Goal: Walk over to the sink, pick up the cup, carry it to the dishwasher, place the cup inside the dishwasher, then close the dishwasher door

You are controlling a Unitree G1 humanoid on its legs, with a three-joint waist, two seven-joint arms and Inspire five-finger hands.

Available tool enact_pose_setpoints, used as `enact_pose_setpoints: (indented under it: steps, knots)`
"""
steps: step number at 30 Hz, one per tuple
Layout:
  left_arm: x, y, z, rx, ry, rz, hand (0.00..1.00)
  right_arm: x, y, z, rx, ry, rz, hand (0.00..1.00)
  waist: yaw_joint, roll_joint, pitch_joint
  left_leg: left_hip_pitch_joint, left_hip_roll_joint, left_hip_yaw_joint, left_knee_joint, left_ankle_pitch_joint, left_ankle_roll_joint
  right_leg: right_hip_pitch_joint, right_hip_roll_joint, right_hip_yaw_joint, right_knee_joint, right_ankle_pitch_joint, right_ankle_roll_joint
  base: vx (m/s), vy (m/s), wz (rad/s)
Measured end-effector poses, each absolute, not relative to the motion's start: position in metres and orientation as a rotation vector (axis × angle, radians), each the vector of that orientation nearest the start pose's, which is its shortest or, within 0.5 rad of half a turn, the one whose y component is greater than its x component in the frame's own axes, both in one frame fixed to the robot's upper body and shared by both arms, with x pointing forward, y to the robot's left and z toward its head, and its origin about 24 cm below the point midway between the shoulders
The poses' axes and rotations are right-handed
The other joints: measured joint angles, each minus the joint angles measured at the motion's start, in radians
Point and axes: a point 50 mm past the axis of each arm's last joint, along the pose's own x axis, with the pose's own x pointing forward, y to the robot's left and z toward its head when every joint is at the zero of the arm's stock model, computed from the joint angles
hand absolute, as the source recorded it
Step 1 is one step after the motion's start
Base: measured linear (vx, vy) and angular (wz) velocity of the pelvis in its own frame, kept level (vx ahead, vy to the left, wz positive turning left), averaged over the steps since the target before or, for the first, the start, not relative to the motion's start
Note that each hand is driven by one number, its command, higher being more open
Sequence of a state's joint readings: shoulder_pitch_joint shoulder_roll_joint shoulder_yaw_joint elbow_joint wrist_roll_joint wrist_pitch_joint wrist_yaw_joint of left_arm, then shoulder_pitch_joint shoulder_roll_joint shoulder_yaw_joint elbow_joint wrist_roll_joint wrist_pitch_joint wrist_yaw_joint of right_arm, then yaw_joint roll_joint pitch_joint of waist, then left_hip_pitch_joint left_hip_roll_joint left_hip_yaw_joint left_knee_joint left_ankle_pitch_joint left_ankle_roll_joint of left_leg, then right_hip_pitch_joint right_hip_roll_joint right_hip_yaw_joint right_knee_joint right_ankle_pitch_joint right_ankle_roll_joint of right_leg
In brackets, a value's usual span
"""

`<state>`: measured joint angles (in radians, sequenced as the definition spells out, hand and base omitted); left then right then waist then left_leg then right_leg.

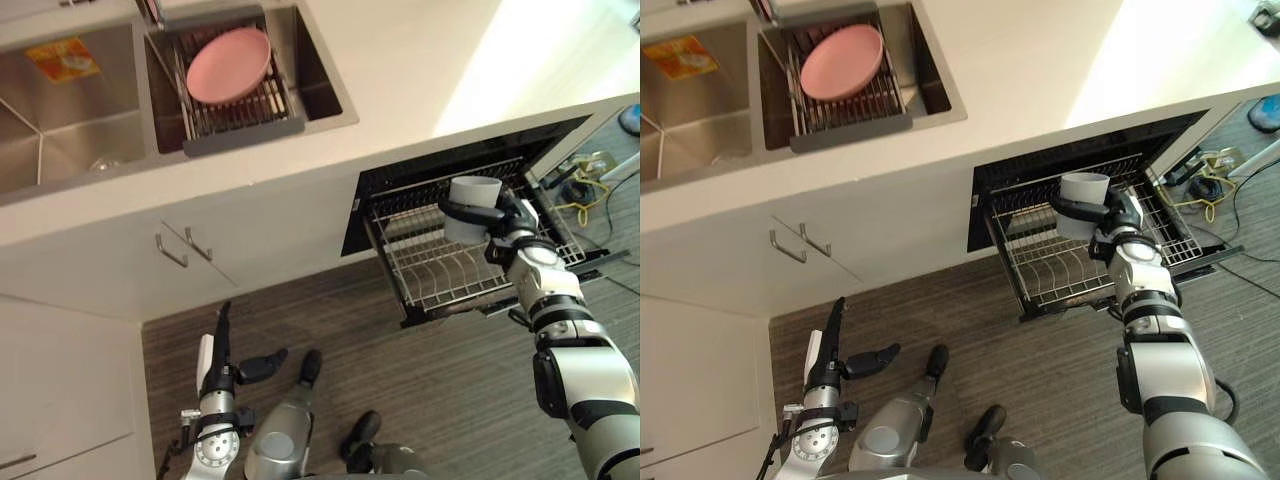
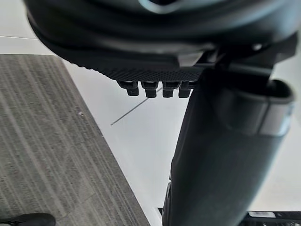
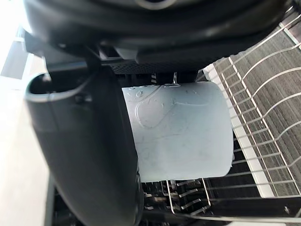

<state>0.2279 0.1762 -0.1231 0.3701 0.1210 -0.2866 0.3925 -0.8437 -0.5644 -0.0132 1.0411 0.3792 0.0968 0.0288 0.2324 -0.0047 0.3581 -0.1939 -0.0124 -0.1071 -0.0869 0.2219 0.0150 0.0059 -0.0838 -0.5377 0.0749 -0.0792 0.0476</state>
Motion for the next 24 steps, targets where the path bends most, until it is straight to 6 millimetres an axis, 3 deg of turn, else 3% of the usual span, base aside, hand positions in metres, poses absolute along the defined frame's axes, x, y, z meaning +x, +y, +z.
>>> enact_pose_setpoints:
  steps: [5,13,24]
  knots:
    - [0.173,0.194,-0.06,0.299,0.283,0.287,1.0,0.38,-0.291,0.118,-0.095,0.266,-0.204,0.0,0.027,-0.001,0.047,-0.02,-0.003,-0.026,0.0,0.007,-0.009,-0.048,-0.023,-0.022,0.095,-0.057,-0.005,0.0,-0.044,0.14]
    - [0.168,0.192,-0.068,0.254,0.328,0.304,1.0,0.383,-0.297,0.126,-0.147,0.353,-0.212,0.0,0.056,0.013,0.071,-0.081,-0.004,-0.057,0.001,0.023,-0.024,-0.139,-0.049,-0.047,0.207,-0.122,-0.019,0.0,-0.074,0.11]
    - [0.167,0.19,-0.07,0.209,0.342,0.318,1.0,0.384,-0.306,0.141,-0.162,0.385,-0.247,0.0,0.067,0.042,0.106,-0.135,-0.007,-0.076,0.003,0.035,-0.036,-0.222,-0.079,-0.062,0.313,-0.18,-0.032,-0.01,-0.081,0.05]
